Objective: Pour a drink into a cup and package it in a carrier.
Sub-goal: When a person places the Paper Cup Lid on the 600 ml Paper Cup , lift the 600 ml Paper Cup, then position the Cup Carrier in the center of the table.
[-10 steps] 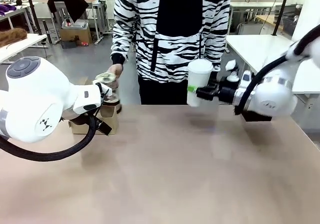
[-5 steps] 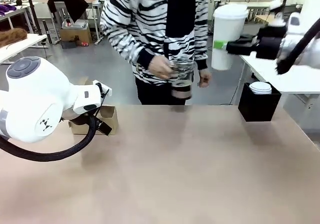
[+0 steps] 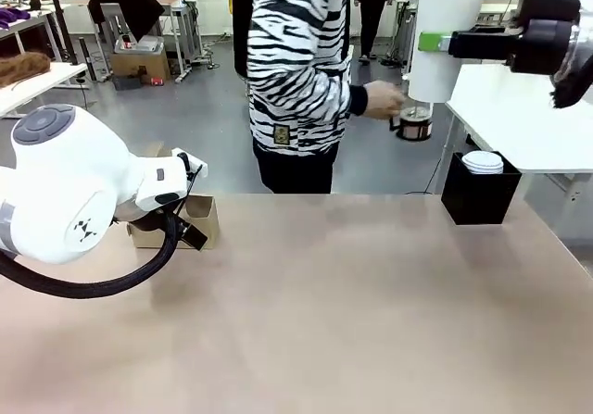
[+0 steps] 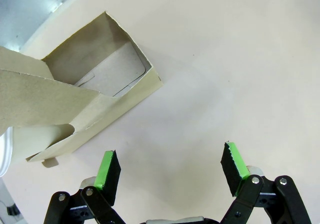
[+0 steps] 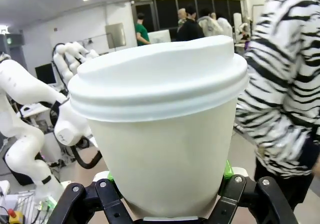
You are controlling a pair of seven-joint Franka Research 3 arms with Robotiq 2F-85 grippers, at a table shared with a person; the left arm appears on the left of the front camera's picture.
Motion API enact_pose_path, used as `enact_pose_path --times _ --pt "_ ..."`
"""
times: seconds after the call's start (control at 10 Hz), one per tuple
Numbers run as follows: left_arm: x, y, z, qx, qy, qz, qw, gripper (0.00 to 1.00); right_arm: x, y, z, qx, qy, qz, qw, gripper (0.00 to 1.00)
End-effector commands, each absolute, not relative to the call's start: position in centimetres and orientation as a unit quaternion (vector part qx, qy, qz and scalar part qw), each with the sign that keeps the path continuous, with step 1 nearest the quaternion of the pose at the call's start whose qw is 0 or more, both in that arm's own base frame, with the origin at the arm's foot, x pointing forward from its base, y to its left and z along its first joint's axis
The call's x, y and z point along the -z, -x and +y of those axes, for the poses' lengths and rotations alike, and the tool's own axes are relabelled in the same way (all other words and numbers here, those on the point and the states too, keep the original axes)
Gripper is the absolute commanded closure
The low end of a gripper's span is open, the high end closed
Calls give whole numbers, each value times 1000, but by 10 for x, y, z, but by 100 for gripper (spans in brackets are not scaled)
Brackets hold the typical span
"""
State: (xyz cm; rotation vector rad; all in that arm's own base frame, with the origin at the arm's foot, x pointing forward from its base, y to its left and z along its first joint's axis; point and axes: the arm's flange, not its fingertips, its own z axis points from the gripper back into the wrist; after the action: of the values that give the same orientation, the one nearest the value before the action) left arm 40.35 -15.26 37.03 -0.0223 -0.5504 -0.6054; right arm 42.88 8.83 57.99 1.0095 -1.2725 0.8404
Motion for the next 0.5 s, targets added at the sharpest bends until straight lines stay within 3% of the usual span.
enact_pose_path --times 0.0,0.4 --pt "-370 -403 -152 294 12 -268 918 0 -575 -436 88 -365 -427 -554 614 20" --pt "-370 -403 -152 294 12 -268 918 0 -575 -436 88 -365 -427 -554 614 20"
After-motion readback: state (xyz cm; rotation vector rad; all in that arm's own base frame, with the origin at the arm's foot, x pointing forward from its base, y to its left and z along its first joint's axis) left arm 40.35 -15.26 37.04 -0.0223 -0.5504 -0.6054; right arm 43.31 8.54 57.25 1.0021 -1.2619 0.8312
